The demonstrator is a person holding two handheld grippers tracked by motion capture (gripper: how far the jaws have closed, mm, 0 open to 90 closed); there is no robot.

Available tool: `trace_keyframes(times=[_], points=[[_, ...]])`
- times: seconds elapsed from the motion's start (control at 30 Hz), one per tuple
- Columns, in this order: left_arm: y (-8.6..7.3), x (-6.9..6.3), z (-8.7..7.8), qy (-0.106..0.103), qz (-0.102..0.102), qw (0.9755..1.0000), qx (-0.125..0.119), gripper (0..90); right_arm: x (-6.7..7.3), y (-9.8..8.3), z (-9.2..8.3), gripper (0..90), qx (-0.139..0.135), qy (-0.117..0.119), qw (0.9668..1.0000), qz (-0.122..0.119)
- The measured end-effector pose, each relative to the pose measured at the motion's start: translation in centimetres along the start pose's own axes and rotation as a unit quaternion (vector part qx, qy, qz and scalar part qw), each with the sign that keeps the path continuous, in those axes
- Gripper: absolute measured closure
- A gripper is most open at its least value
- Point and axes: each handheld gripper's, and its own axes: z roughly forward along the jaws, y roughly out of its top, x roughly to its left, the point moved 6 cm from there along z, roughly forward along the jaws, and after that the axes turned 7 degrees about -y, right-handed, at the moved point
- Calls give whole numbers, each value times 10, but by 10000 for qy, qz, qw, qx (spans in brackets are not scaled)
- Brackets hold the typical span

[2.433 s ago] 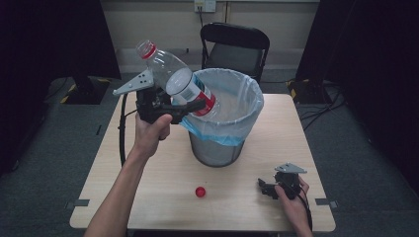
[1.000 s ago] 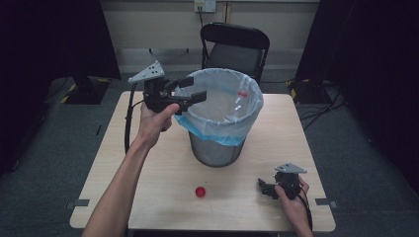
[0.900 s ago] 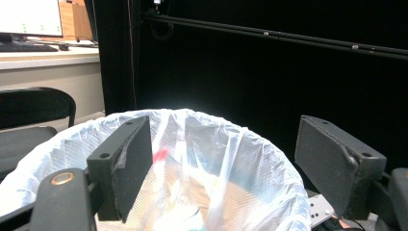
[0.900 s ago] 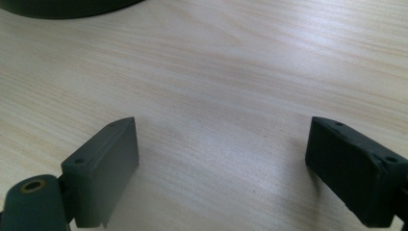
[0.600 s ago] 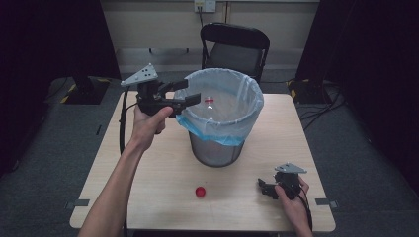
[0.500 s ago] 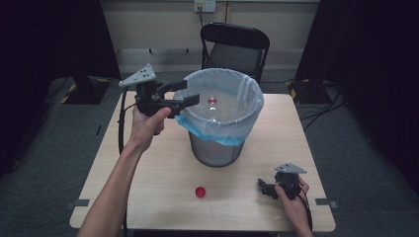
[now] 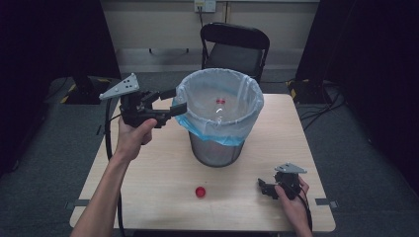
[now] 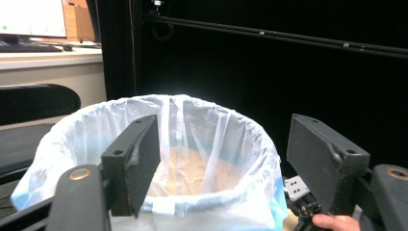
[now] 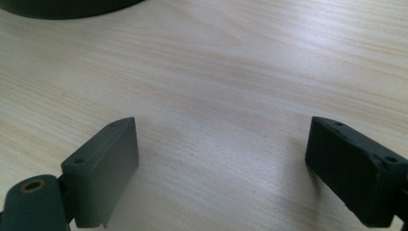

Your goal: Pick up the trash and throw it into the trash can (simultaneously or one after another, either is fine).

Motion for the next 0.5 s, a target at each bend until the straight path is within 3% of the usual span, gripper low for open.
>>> trace_keyframes(times=[0.13, 0.33, 0.5], points=[[-7, -4, -9, 105, 106, 9998, 101, 239, 0, 0, 0, 107, 2, 0, 10000, 1], [-20, -8, -17, 56, 23, 9998, 179, 184, 0, 0, 0, 107, -1, -1, 10000, -2], [-48, -15, -16, -11, 23, 9992, 395, 154, 0, 0, 0, 107, -1, 0, 10000, -2]])
